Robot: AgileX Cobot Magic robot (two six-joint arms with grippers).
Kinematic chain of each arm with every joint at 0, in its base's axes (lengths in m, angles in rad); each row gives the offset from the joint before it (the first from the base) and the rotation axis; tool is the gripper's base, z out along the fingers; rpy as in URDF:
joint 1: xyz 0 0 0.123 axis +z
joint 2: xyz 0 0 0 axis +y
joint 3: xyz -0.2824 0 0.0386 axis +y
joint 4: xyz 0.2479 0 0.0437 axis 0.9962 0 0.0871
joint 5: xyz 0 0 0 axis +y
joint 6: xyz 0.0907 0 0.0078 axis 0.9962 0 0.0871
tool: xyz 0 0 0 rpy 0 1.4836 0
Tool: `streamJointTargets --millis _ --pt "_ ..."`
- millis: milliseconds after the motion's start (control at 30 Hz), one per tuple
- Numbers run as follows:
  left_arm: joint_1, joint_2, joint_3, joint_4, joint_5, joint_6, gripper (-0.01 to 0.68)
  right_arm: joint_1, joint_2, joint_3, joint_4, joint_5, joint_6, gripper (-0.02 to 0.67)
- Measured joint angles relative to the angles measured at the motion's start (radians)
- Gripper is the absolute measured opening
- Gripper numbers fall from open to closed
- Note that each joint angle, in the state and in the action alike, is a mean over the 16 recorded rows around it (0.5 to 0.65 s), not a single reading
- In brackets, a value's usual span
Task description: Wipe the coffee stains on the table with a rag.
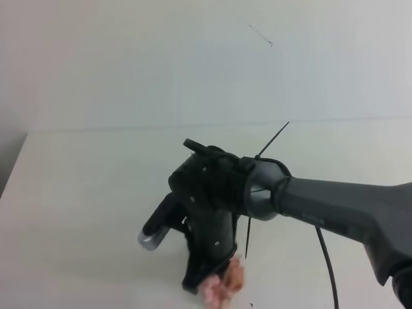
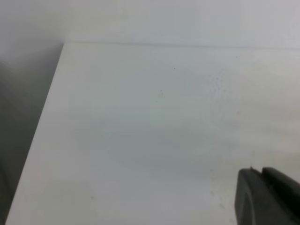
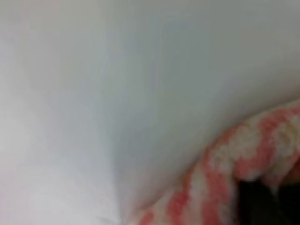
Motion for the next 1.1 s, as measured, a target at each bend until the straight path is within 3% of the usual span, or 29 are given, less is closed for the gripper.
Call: streamJointTargets --millis 233,600,1100 --pt "0.0 0.005 -0.008 0.0 0.003 0.0 -0.001 -0.13 -0.047 0.001 -0.137 0.047 0.054 0.002" --pt "-0.001 -0.008 0.014 0.0 -0.005 0.0 0.0 -0.356 -0.228 0.009 -0.095 0.103 0.012 0.002" --pt "-0.001 0.005 -0.008 0.0 0.003 0.002 -0.001 -0.416 -0.313 0.265 0.055 0.001 -0.064 0.028"
